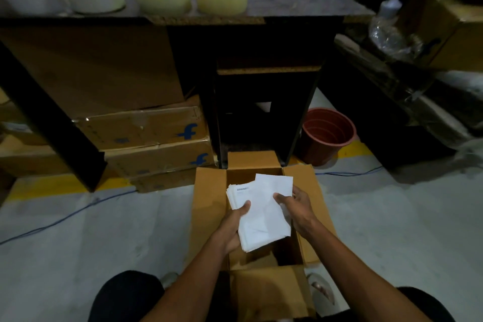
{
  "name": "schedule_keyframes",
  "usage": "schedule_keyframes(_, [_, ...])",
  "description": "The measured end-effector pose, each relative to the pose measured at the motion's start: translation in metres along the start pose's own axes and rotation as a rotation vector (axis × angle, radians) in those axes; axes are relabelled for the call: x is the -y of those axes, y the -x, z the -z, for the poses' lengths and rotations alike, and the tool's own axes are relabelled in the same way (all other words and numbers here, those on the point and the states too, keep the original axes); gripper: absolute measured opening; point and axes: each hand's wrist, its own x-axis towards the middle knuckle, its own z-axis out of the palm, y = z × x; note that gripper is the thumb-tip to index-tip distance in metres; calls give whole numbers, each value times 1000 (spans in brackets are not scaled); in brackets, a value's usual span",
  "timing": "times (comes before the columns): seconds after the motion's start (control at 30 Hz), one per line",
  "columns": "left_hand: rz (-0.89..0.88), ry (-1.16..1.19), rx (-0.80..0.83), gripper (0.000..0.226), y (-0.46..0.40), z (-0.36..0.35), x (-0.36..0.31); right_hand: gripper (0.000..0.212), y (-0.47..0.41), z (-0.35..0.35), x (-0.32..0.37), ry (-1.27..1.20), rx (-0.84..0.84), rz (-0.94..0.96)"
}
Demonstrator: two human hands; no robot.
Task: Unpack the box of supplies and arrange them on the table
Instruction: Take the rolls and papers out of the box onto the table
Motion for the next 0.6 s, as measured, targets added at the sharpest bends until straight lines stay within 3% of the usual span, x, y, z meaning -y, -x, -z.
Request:
schedule_keyframes(0.2, [-61, -57, -167, 40, 11, 14, -9, 22, 6, 10, -2, 75, -52, 77])
schedule_keyframes(0.43, [-36, -74, -208, 37, 8, 26, -11, 27, 13, 5, 21, -315, -226, 196])
schedule_keyframes(0.5, [-25, -32, -201, 37, 6, 30, -11, 23, 20, 0, 30, -311, -184, 276])
schedule_keyframes(0.6, [-12, 77, -154, 40, 8, 28, -13, 24, 29, -5, 26, 6, 62, 463])
